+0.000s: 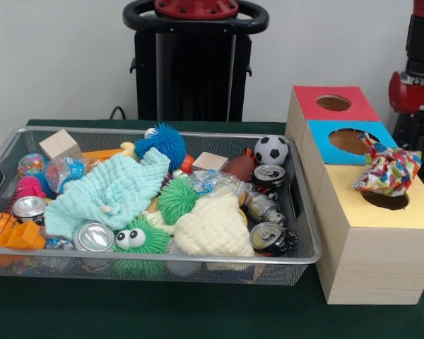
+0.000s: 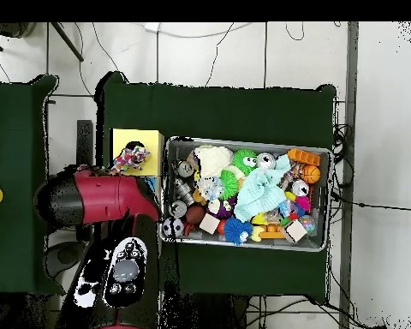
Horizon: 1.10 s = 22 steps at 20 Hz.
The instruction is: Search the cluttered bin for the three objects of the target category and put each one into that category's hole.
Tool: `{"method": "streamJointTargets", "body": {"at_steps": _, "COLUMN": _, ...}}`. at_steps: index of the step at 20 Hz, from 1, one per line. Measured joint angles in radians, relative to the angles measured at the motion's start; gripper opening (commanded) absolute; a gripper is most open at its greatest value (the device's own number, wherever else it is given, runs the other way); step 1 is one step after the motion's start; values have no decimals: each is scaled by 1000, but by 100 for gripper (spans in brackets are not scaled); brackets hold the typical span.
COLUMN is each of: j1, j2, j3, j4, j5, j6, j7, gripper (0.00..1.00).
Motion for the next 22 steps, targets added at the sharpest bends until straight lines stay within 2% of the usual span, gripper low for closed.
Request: {"method": "streamJointTargets", "body": {"at_steps": 22, "j1": 0, "j2": 11, "j3": 0, "j4": 0, "j5": 0, "j6": 0, "j7": 0, "gripper": 0}}
